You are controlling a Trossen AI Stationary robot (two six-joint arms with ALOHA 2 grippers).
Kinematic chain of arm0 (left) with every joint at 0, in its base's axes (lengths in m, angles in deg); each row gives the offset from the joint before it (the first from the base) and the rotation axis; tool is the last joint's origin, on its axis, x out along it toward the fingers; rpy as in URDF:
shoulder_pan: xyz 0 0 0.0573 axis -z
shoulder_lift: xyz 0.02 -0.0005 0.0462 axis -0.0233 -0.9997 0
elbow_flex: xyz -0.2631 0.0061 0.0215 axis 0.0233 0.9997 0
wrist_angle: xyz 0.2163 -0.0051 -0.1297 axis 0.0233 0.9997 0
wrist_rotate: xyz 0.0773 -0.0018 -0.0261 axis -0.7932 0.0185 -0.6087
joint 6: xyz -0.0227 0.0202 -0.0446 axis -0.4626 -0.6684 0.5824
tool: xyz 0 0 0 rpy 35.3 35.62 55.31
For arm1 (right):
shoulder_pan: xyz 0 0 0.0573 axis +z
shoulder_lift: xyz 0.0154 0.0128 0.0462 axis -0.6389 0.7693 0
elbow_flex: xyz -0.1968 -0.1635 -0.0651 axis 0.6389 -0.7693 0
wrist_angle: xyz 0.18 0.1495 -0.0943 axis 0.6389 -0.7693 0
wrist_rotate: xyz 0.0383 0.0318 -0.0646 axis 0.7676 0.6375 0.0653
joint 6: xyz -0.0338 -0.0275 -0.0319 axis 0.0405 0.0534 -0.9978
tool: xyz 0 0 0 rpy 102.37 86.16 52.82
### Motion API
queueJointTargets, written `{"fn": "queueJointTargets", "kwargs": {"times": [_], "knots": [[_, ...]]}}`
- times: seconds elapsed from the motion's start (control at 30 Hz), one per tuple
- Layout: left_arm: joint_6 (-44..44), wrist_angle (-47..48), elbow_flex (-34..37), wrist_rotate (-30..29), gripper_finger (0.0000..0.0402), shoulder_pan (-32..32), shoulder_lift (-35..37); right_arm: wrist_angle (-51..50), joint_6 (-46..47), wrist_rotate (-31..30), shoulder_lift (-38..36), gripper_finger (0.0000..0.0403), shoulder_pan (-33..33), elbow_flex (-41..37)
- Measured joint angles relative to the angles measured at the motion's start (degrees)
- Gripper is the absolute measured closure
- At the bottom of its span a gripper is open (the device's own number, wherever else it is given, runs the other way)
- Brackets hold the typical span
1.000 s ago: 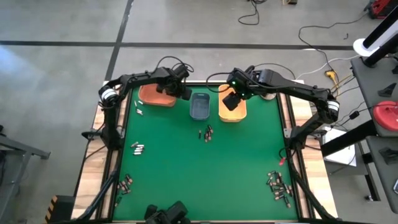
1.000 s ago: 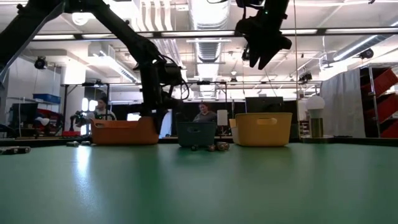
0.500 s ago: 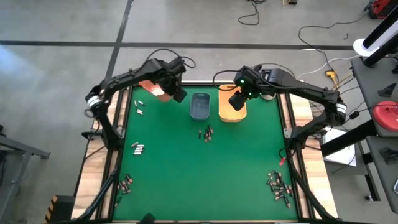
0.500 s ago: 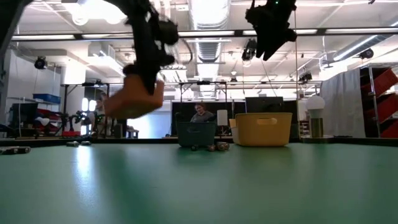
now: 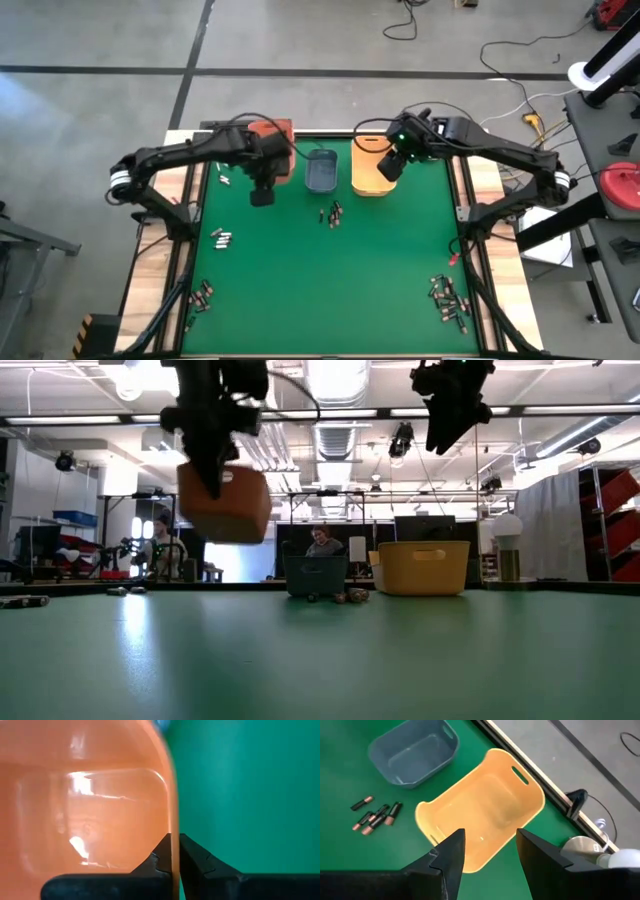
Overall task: Sort batteries
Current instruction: Adjust the orange bin on the table
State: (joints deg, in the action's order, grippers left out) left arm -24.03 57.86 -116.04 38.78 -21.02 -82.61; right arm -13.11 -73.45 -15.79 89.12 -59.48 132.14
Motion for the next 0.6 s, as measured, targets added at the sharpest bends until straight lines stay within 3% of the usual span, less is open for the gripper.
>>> {"fn": "queueJointTargets", "kwargs": {"times": [0.27,0.6], "knots": [[-6.66,-12.01,10.25,0.08,0.0402,-0.59,-1.38,0.09,-0.75,2.41,0.24,0.0255,7.0,-1.18],[-6.81,-23.94,18.11,0.04,0.0401,-2.73,-3.58,0.09,5.22,2.91,3.26,0.0261,14.93,-3.34]]}}
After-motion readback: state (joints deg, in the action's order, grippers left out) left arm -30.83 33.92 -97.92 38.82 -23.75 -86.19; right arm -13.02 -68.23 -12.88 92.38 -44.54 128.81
